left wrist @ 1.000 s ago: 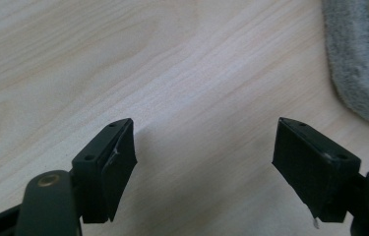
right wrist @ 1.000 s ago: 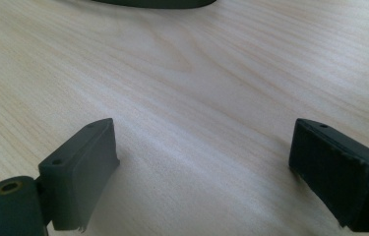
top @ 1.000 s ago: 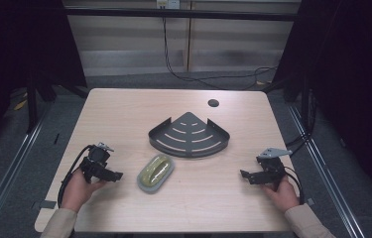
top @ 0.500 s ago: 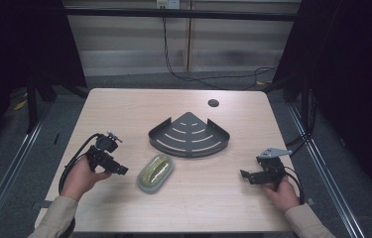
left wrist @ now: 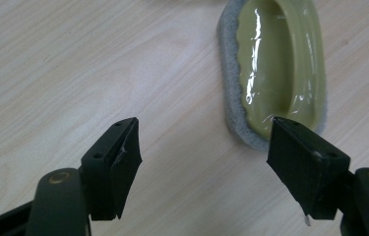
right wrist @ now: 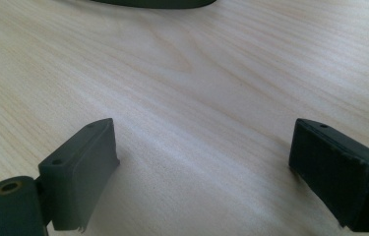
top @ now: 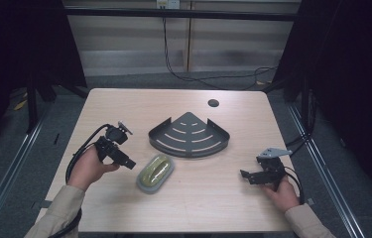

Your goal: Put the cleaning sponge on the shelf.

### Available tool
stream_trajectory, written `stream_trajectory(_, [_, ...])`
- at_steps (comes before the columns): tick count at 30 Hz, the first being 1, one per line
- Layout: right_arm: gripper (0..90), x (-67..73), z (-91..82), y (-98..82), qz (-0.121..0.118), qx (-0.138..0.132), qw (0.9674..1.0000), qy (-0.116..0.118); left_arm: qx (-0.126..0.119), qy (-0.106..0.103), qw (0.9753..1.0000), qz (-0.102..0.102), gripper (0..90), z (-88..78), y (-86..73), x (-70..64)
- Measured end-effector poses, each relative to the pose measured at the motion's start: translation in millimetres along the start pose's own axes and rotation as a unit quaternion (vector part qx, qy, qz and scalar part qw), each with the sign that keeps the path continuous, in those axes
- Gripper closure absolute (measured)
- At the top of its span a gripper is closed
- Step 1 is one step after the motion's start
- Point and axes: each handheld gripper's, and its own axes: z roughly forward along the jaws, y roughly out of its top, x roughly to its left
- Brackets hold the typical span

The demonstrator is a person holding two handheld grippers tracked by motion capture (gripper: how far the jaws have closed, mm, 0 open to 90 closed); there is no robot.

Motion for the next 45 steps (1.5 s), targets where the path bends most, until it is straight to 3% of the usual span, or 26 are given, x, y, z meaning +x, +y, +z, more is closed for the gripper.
stream_trajectory(18, [10.4, 0.1, 0.0, 0.0, 0.001, 0.0, 1.0, 0.0, 0.013, -0.013, 0.9997, 0.014, 30.1, 4.8, 25.8, -19.9])
stream_trajectory(34, [10.4, 0.2, 0.0, 0.0, 0.001, 0.001, 1.0, -0.001, 0.028, -0.032, 0.9988, 0.024, 32.9, 20.9, 39.6, -35.0])
stream_trajectory(45, [10.4, 0.2, -0.1, 0.1, 0.001, 0.001, 1.0, -0.001, 0.037, -0.042, 0.9981, 0.024, 40.0, 31.1, 42.8, -41.0])
